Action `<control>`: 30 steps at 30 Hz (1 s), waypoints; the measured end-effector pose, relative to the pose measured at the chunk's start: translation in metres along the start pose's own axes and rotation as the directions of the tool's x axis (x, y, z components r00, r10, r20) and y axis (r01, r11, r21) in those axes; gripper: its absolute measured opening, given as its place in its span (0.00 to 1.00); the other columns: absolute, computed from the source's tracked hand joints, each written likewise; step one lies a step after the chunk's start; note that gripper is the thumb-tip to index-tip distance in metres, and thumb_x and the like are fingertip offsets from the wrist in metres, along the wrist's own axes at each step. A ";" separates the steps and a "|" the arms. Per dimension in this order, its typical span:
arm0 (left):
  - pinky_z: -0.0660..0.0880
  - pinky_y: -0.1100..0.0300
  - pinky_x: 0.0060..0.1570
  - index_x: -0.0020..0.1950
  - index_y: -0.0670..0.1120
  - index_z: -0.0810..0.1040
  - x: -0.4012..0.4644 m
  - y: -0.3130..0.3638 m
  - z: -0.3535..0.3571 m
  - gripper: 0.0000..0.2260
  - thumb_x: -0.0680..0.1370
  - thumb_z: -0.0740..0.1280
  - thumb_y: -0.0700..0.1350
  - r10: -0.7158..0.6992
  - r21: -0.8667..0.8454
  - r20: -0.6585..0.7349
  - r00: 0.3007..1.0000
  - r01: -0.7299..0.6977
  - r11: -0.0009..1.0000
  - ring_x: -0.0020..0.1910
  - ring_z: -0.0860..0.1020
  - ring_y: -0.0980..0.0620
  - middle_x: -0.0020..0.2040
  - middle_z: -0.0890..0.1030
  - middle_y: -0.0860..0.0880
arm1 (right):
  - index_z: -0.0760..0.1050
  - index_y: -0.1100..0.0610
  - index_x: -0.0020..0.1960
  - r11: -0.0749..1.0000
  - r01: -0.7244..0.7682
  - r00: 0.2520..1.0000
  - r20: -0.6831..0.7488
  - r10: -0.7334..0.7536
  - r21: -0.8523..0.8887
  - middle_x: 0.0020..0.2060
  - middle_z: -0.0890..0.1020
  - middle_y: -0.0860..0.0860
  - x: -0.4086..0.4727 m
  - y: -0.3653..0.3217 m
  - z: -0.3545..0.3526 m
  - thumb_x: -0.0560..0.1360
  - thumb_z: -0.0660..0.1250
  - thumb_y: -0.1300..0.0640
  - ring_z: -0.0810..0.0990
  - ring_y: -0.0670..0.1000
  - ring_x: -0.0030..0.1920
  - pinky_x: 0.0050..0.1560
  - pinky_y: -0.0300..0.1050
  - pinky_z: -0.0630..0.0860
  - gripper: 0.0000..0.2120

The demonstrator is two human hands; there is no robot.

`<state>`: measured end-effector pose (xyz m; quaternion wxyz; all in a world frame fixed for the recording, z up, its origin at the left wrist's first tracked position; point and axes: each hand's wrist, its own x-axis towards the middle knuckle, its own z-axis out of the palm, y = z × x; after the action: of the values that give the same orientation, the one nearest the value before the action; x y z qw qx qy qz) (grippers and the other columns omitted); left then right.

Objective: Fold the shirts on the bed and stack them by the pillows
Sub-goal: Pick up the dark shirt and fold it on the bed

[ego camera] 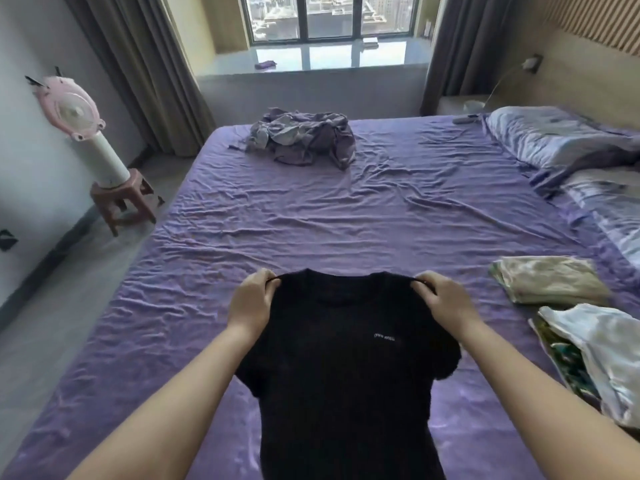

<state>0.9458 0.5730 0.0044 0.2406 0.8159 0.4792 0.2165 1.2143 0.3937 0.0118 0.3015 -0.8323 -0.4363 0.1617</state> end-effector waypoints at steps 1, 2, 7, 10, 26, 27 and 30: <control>0.64 0.60 0.41 0.47 0.41 0.76 0.014 -0.011 0.015 0.05 0.78 0.65 0.42 -0.017 0.004 0.051 0.999 0.017 1.000 0.45 0.77 0.46 0.44 0.79 0.45 | 0.78 0.60 0.53 0.999 -0.033 0.999 0.021 0.033 -0.016 0.50 0.82 0.57 0.012 0.007 0.017 0.77 0.63 0.58 0.78 0.57 0.53 0.49 0.46 0.67 0.08; 0.65 0.61 0.42 0.47 0.40 0.76 0.028 -0.020 0.030 0.04 0.78 0.65 0.42 -0.030 0.011 0.102 0.994 0.029 1.000 0.45 0.76 0.46 0.44 0.79 0.44 | 0.78 0.60 0.53 0.998 -0.060 0.997 0.036 0.062 -0.032 0.51 0.81 0.57 0.023 0.014 0.034 0.78 0.63 0.59 0.78 0.58 0.54 0.51 0.46 0.67 0.08; 0.68 0.59 0.46 0.49 0.41 0.77 0.077 -0.058 0.094 0.05 0.78 0.65 0.41 -0.078 0.100 0.212 0.974 0.057 0.993 0.48 0.76 0.46 0.48 0.77 0.44 | 0.76 0.57 0.53 0.984 -0.157 0.987 0.026 0.160 -0.087 0.46 0.81 0.55 0.068 0.043 0.098 0.78 0.60 0.59 0.78 0.58 0.50 0.54 0.51 0.68 0.08; 0.72 0.50 0.51 0.52 0.42 0.77 0.093 -0.071 0.125 0.07 0.79 0.61 0.42 -0.135 0.155 0.136 0.982 0.114 0.981 0.49 0.76 0.42 0.51 0.76 0.43 | 0.75 0.57 0.51 0.971 -0.068 0.998 -0.026 0.064 -0.228 0.32 0.77 0.49 0.086 0.060 0.123 0.78 0.60 0.60 0.79 0.57 0.40 0.58 0.52 0.67 0.06; 0.70 0.49 0.43 0.48 0.42 0.78 0.199 -0.148 0.249 0.08 0.70 0.69 0.35 0.073 0.684 0.132 0.989 -0.144 0.715 0.46 0.76 0.39 0.46 0.77 0.41 | 0.78 0.61 0.47 0.755 0.192 0.977 0.045 -0.211 -0.627 0.39 0.79 0.58 0.248 0.156 0.227 0.73 0.68 0.61 0.79 0.62 0.38 0.37 0.50 0.70 0.04; 0.69 0.48 0.46 0.48 0.42 0.78 0.192 -0.142 0.263 0.09 0.69 0.69 0.35 0.107 0.652 0.111 0.988 -0.154 0.743 0.48 0.76 0.39 0.47 0.78 0.42 | 0.79 0.61 0.47 0.769 0.214 0.969 0.033 -0.244 -0.602 0.42 0.80 0.58 0.244 0.157 0.238 0.70 0.71 0.63 0.80 0.62 0.42 0.43 0.53 0.73 0.06; 0.68 0.51 0.47 0.45 0.46 0.79 0.146 -0.116 0.307 0.08 0.68 0.67 0.37 0.322 0.445 0.111 0.940 -0.337 0.830 0.47 0.76 0.43 0.44 0.78 0.47 | 0.80 0.59 0.49 0.795 0.330 0.930 0.031 -0.367 -0.509 0.51 0.81 0.57 0.209 0.162 0.265 0.66 0.72 0.66 0.80 0.60 0.55 0.59 0.59 0.72 0.12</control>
<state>1.1119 0.6948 -0.2903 0.0082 0.9228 0.3650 0.1228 1.2937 0.5900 -0.2968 0.1120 -0.7922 -0.5981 -0.0458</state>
